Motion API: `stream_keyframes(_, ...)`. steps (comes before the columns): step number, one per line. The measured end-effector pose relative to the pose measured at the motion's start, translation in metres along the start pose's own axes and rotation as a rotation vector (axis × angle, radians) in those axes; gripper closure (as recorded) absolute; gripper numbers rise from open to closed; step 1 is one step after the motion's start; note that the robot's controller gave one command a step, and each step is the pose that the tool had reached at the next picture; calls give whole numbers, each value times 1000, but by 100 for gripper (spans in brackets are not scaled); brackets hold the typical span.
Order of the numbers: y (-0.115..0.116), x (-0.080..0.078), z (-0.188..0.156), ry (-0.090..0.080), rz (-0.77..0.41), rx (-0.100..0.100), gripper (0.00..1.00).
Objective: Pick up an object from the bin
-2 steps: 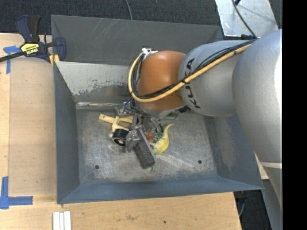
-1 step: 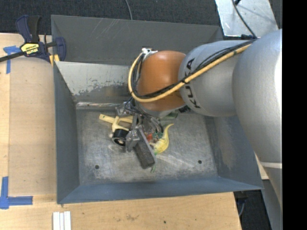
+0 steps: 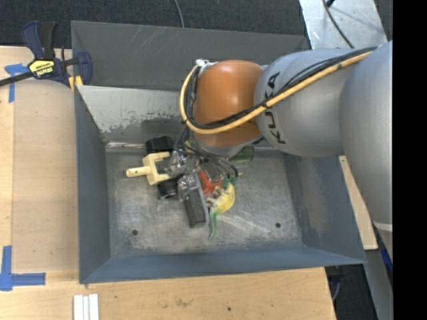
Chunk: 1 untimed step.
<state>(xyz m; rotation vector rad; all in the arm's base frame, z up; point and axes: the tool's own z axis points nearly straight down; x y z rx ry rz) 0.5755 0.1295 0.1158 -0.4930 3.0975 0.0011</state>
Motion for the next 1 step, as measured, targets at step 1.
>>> stream_keyframes(1, -28, -2, -141, 4, -180, 0, 100)
